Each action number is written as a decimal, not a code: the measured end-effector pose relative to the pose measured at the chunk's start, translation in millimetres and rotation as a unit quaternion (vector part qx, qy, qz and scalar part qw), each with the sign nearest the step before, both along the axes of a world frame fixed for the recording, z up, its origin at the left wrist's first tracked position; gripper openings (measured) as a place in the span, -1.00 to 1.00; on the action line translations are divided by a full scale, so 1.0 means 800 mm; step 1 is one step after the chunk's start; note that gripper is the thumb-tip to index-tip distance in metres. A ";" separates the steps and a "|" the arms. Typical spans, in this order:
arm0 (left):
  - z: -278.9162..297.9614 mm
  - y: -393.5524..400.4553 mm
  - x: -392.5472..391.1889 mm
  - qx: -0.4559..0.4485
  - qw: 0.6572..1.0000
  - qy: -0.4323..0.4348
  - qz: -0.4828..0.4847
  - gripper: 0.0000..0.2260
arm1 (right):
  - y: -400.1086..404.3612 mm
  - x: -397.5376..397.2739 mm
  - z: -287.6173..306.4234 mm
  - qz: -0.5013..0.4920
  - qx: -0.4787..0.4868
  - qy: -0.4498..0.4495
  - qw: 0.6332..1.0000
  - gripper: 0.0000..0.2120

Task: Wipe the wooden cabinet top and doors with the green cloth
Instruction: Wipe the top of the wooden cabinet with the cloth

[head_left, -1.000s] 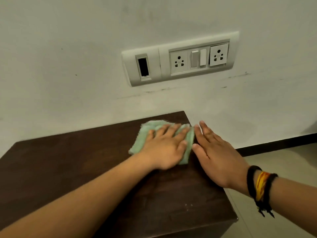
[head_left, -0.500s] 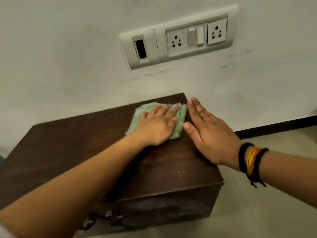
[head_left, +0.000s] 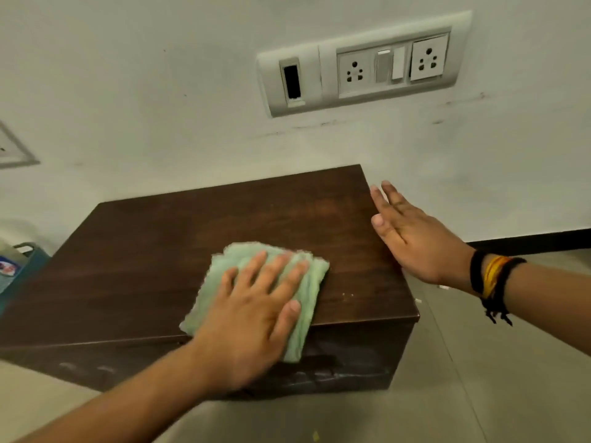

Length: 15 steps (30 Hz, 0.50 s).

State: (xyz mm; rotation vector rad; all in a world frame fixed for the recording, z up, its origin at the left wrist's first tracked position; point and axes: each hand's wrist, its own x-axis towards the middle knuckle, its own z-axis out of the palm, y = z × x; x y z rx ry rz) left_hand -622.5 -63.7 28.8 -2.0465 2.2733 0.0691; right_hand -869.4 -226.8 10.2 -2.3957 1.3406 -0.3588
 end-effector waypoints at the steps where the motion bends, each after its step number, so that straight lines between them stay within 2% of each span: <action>1: 0.001 0.009 -0.007 0.015 1.000 0.002 -0.014 -0.47 | 0.002 0.008 0.008 0.016 -0.013 0.000 1.000 -0.36; 5: 0.005 -0.029 -0.043 0.034 0.987 0.080 -0.132 -0.51 | 0.015 0.054 0.030 0.072 -0.024 0.058 0.995 -0.29; 7: 0.006 -0.045 0.003 0.010 0.992 0.065 -0.110 -0.51 | 0.026 0.075 0.034 0.095 -0.040 0.117 0.988 -0.25; 11: -0.009 0.007 0.115 -0.007 0.999 0.024 0.036 -0.48 | 0.055 0.114 0.035 0.083 -0.016 0.201 0.976 -0.21; 13: -0.007 0.033 0.094 -0.010 0.999 0.022 0.021 -0.49 | 0.065 0.134 0.034 0.068 -0.027 0.217 0.974 -0.19; 15: -0.010 0.027 0.051 0.001 0.997 0.060 -0.042 -0.50 | 0.072 0.151 0.033 0.057 -0.027 0.202 0.977 -0.19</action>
